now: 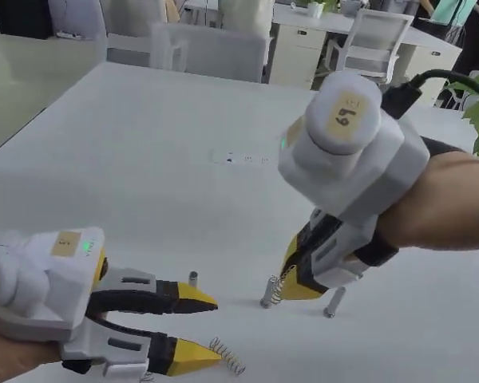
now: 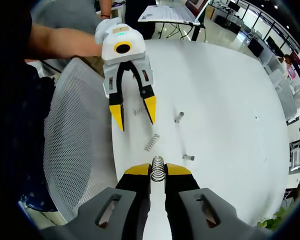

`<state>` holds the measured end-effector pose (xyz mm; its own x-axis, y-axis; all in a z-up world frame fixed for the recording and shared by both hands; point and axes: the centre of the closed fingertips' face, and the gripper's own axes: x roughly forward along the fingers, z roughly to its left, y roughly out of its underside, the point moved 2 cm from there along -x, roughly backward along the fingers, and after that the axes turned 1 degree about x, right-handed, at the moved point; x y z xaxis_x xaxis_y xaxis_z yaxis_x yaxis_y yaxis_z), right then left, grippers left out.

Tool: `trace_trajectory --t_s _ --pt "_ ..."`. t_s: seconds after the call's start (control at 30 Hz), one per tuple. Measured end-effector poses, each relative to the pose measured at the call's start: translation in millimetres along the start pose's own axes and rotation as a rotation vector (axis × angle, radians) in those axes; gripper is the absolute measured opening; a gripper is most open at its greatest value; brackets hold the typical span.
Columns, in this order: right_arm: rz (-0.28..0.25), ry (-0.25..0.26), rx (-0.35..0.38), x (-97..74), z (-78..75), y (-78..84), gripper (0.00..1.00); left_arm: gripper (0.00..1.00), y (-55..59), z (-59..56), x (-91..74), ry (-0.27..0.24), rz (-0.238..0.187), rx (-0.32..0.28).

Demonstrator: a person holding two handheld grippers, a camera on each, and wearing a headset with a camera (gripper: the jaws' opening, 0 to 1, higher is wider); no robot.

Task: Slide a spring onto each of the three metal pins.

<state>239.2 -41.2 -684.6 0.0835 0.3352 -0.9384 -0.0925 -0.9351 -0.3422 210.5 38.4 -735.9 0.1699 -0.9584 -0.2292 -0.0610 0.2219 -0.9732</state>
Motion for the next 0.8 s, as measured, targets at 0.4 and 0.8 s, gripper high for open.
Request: trace_trajectory --t_s 0.4,0.8 --pt "0.008 0.048 0.080 -15.2 -27.5 27.4 0.07 0.34 7.4 8.7 -21.0 -0.094 -0.019 -0.053" --pt "0.019 0.076 0.133 -19.9 -47.0 47.2 0.07 0.51 15.4 22.2 -40.3 -0.196 -0.034 -0.100"
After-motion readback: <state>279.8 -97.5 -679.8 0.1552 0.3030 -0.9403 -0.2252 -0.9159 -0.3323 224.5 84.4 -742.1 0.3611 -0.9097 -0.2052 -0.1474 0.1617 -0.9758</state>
